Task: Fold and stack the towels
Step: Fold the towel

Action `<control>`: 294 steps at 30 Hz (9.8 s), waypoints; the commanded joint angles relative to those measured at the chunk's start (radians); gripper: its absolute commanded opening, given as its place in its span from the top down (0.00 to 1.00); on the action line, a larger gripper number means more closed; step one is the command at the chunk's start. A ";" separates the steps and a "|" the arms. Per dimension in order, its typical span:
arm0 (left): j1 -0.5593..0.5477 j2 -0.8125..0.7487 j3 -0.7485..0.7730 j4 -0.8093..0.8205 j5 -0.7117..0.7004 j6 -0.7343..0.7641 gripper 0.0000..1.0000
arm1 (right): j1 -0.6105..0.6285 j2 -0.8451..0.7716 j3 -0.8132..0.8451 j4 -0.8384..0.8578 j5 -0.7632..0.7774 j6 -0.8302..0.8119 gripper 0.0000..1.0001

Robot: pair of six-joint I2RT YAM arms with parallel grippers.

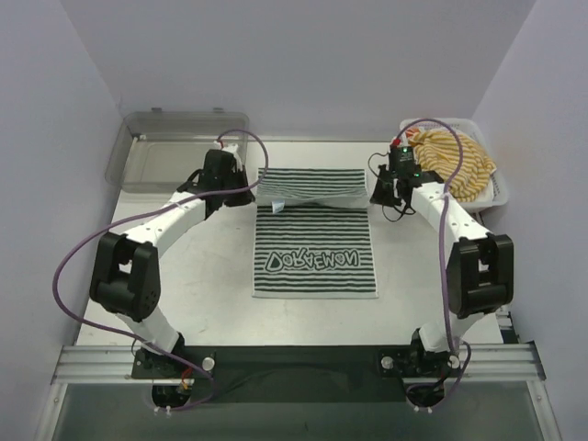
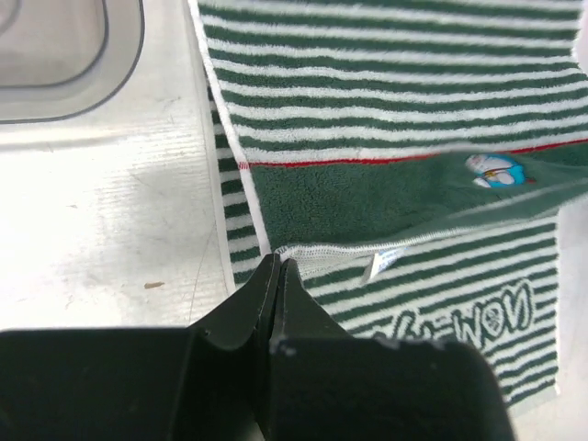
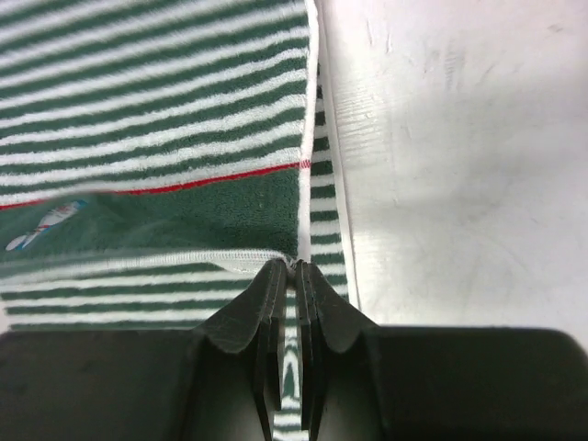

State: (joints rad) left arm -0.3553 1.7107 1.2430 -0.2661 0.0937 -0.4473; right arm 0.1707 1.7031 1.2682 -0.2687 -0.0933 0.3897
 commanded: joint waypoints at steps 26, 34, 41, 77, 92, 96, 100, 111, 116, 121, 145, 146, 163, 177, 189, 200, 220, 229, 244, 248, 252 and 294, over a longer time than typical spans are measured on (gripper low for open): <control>-0.129 -0.238 -0.493 0.028 -0.080 -0.065 1.00 | 0.003 -0.211 -0.489 -0.060 -0.043 0.126 1.00; -0.134 -0.223 -0.465 -0.007 -0.086 -0.070 1.00 | 0.001 -0.210 -0.466 -0.059 -0.026 0.109 1.00; -0.132 -0.361 -0.332 -0.143 -0.152 -0.031 1.00 | 0.001 -0.385 -0.370 -0.162 0.024 0.083 1.00; -0.218 -0.418 -0.669 -0.055 -0.058 -0.208 1.00 | 0.004 -0.439 -0.659 -0.141 -0.040 0.209 1.00; -0.122 -0.180 -0.510 -0.065 -0.127 -0.150 1.00 | -0.008 -0.192 -0.518 -0.092 -0.020 0.189 1.00; -0.059 -0.100 -0.404 -0.081 -0.114 -0.102 1.00 | -0.029 -0.108 -0.434 -0.092 -0.008 0.182 1.00; -0.042 -0.033 -0.301 -0.111 -0.104 -0.064 1.00 | -0.046 -0.069 -0.371 -0.093 -0.002 0.182 1.00; -0.042 -0.141 -0.173 -0.185 -0.094 0.001 1.00 | -0.048 -0.238 -0.310 -0.156 0.007 0.130 1.00; -0.042 -0.223 -0.114 -0.245 -0.112 0.019 1.00 | -0.048 -0.325 -0.262 -0.208 0.017 0.126 1.00; -0.042 -0.299 -0.102 -0.286 -0.127 0.018 1.00 | -0.048 -0.413 -0.250 -0.237 0.014 0.135 1.00; -0.076 -0.275 -0.454 -0.139 -0.094 -0.073 1.00 | -0.040 -0.341 -0.497 -0.170 -0.029 0.158 1.00; -0.083 -0.276 -0.468 -0.136 -0.074 -0.076 1.00 | -0.039 -0.332 -0.503 -0.167 -0.031 0.156 1.00; -0.155 -0.531 -0.527 -0.234 -0.064 -0.137 0.54 | -0.011 -0.506 -0.550 -0.242 -0.062 0.120 0.62; -0.168 -0.576 -0.599 -0.217 -0.114 -0.283 0.22 | 0.153 -0.485 -0.543 -0.213 0.037 0.207 0.53; -0.168 -0.599 -0.689 -0.021 -0.152 -0.542 0.25 | 0.130 -0.573 -0.760 0.025 -0.054 0.543 0.53; -0.169 -0.504 -0.689 0.045 -0.149 -0.577 0.26 | 0.131 -0.548 -0.783 0.062 -0.082 0.568 0.57; -0.174 -0.465 -0.703 0.067 -0.115 -0.579 0.60 | 0.130 -0.548 -0.797 0.062 -0.094 0.563 0.58; -0.174 -0.507 -0.744 0.067 -0.114 -0.576 0.65 | 0.130 -0.539 -0.810 0.056 -0.100 0.561 0.59; -0.175 -0.485 -0.729 0.068 -0.094 -0.524 0.86 | 0.131 -0.548 -0.788 0.056 -0.131 0.548 0.72; -0.174 -0.485 -0.726 0.068 -0.094 -0.521 0.88 | 0.133 -0.559 -0.768 0.057 -0.146 0.543 0.73; -0.174 -0.482 -0.723 0.067 -0.094 -0.519 0.88 | 0.139 -0.582 -0.768 0.066 -0.134 0.549 0.70; -0.166 -0.474 -0.529 -0.057 -0.146 -0.409 1.00 | 0.066 -0.606 -0.672 0.013 -0.100 0.479 1.00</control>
State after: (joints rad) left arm -0.5320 1.2423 0.6102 -0.2955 -0.0238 -0.9134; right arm 0.2710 1.1278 0.5209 -0.1871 -0.2066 0.9066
